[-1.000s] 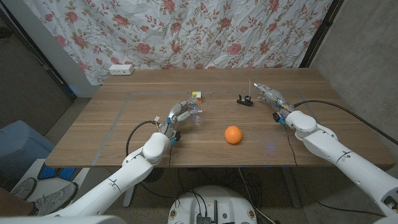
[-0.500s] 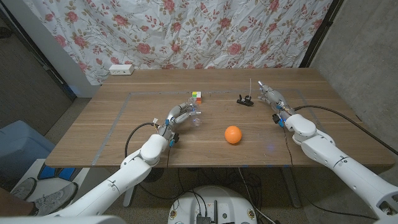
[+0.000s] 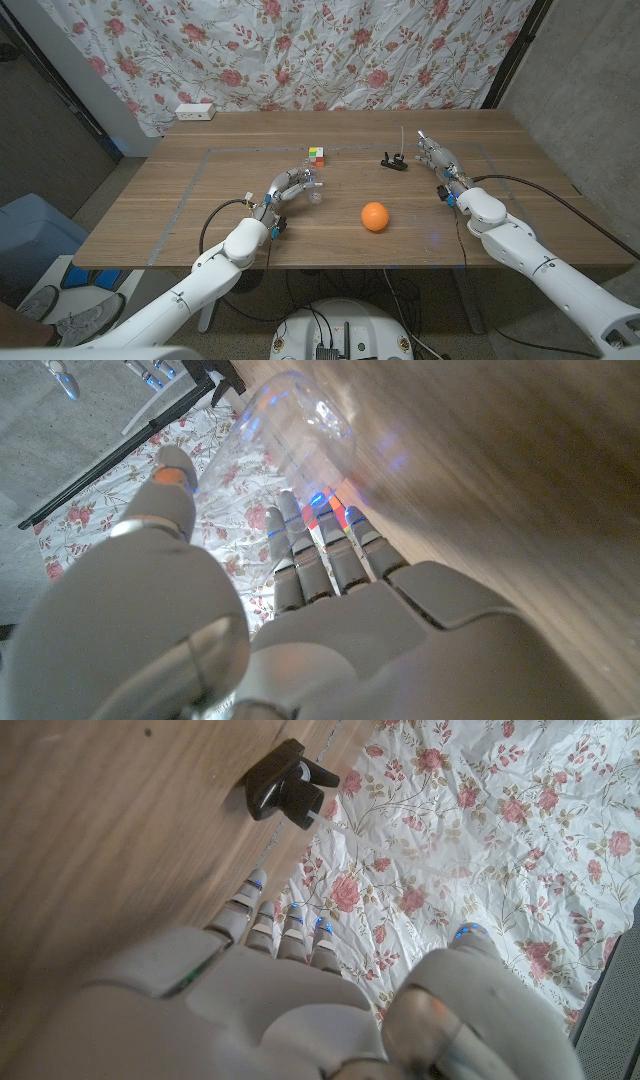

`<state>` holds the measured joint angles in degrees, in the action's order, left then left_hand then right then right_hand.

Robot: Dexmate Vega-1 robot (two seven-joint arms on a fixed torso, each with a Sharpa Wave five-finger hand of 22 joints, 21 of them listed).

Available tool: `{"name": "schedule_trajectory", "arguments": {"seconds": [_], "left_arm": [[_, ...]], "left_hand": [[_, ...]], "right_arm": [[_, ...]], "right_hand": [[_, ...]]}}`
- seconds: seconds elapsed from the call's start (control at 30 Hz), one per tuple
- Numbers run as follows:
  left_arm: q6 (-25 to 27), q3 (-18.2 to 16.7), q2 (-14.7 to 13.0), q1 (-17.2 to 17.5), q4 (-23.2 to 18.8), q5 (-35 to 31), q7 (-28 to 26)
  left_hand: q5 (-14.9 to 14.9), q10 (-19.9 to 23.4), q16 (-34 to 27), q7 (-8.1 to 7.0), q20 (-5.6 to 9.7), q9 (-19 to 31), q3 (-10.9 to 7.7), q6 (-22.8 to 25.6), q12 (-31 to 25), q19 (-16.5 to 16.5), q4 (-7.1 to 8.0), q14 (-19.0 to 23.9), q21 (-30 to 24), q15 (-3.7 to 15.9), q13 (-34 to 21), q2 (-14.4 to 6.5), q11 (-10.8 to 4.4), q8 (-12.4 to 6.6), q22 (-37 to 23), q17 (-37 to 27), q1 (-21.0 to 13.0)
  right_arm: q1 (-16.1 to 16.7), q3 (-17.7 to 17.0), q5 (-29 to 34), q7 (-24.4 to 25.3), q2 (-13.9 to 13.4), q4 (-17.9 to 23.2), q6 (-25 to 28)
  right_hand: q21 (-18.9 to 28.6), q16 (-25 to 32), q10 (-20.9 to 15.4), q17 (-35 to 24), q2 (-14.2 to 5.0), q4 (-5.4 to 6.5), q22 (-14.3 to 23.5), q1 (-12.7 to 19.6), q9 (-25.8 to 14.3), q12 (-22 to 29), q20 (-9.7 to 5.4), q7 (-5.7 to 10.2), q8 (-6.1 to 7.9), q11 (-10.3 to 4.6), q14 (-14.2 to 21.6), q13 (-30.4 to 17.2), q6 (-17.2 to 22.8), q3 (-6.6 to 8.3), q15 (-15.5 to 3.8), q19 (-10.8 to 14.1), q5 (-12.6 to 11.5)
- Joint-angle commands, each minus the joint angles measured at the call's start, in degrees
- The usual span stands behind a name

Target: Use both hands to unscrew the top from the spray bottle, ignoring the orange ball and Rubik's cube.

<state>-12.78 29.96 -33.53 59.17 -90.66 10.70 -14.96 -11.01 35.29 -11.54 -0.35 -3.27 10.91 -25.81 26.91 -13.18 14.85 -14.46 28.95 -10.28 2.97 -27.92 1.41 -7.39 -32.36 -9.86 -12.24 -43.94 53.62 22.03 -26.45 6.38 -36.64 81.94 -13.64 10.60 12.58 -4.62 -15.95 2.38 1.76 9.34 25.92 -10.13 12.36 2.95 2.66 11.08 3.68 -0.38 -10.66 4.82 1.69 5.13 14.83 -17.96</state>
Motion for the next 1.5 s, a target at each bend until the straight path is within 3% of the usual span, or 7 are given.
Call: {"name": "schedule_trajectory", "arguments": {"seconds": [0.03, 0.57, 0.67, 1.1, 1.37, 1.5], "left_arm": [[0.93, 0.08, -1.29, 0.01, -0.72, -0.17, 1.28], [2.47, 0.39, -2.58, -0.36, -1.48, 0.72, 3.58], [2.91, 0.38, -2.72, -0.04, -1.9, 0.89, 3.5], [3.23, 0.04, -3.23, 1.59, -3.14, 1.32, 2.66], [3.28, -0.14, -3.88, 2.24, -3.61, 1.61, 2.94], [3.47, -0.32, -4.29, 2.42, -3.9, 1.88, 3.24]], "left_hand": [[-0.03, -1.86, 0.25, -3.56, -0.01, 0.12, -3.67, 2.91, 0.59, -0.47, 3.89, -0.49, -0.32, 5.03, 0.3, -5.1, -1.08, 0.32, -0.16, 0.22, 3.59], [-0.15, -6.58, 1.01, -5.2, 0.04, -0.25, -2.57, 2.29, 2.26, -1.07, 4.1, -4.49, -0.64, 3.86, 3.39, -3.51, -0.87, 3.75, -0.13, 1.54, 1.83], [-0.21, -7.84, 1.05, -6.17, -0.16, -0.32, -2.31, 0.04, 2.37, -1.15, 4.2, -5.4, -0.69, 3.23, 4.45, -3.31, -0.43, 5.73, -0.14, 1.76, 1.33], [-0.32, -11.8, 1.32, -8.81, 0.22, -0.54, -1.32, -4.23, 2.54, -1.6, 4.2, -8.59, -0.69, 2.79, 7.66, -2.01, -0.6, 10.79, -0.12, 2.16, 0.09], [-0.3, -14.13, 1.47, -8.74, 0.84, -0.64, -0.48, -6.46, 2.57, -1.93, 4.27, -10.65, -0.64, 2.58, 9.51, -0.52, -0.44, 13.61, -0.08, 2.27, -0.38], [-0.33, -16.0, 1.48, -7.52, 0.96, -0.7, 0.12, -8.57, 2.6, -2.42, 4.31, -12.19, -0.55, 2.37, 11.03, 0.75, -0.1, 15.91, -0.04, 2.32, -0.94]], "right_arm": [[1.06, -0.38, -0.54, 1.16, 1.08, -0.08, -1.38], [1.35, -0.44, -0.56, 1.41, 1.22, -0.16, -1.39], [1.56, -0.52, -0.58, 1.51, 1.18, -0.09, -1.48], [2.25, -0.81, -0.71, 1.92, 1.32, -0.07, -2.04], [2.57, -0.98, -0.58, 2.33, 1.37, 0.1, -2.35], [2.68, -1.05, -0.54, 2.46, 1.43, 0.14, -2.53]], "right_hand": [[0.17, 0.37, -0.64, 0.11, -0.17, 0.18, 0.15, 0.12, -0.17, 0.12, -0.17, 0.01, 0.26, 0.22, 0.43, -0.06, 0.91, 0.04, 0.46, 0.17, 0.05], [0.19, 0.31, -1.02, 0.59, -0.53, 0.04, 0.15, 0.01, -0.17, -0.09, 0.31, 0.16, 0.23, 0.51, 0.89, -0.07, 1.43, 0.01, 1.36, 0.47, 0.39], [0.19, 0.31, -1.12, 0.65, -0.56, 0.02, 0.15, 0.0, -0.18, -0.1, 0.34, 0.2, 0.28, 0.53, 0.96, -0.07, 1.63, 0.0, 1.51, 0.52, 0.43], [0.24, 0.27, -1.38, 0.95, -0.83, -0.17, 0.15, 0.1, -0.19, -0.21, 0.58, 0.37, 0.33, 0.53, 1.22, -0.09, 2.19, 0.06, 1.61, 0.83, 0.65], [0.23, 0.22, -1.49, 1.13, -0.91, -0.3, 0.16, 0.14, -0.2, -0.3, 0.76, 0.53, 0.3, 0.51, 1.31, -0.1, 2.39, 0.05, 1.77, 0.95, 0.8], [0.21, 0.2, -1.51, 1.19, -0.95, -0.34, 0.16, 0.13, -0.2, -0.34, 0.85, 0.56, 0.26, 0.56, 1.35, -0.1, 2.4, 0.05, 1.83, 0.94, 0.85]]}}
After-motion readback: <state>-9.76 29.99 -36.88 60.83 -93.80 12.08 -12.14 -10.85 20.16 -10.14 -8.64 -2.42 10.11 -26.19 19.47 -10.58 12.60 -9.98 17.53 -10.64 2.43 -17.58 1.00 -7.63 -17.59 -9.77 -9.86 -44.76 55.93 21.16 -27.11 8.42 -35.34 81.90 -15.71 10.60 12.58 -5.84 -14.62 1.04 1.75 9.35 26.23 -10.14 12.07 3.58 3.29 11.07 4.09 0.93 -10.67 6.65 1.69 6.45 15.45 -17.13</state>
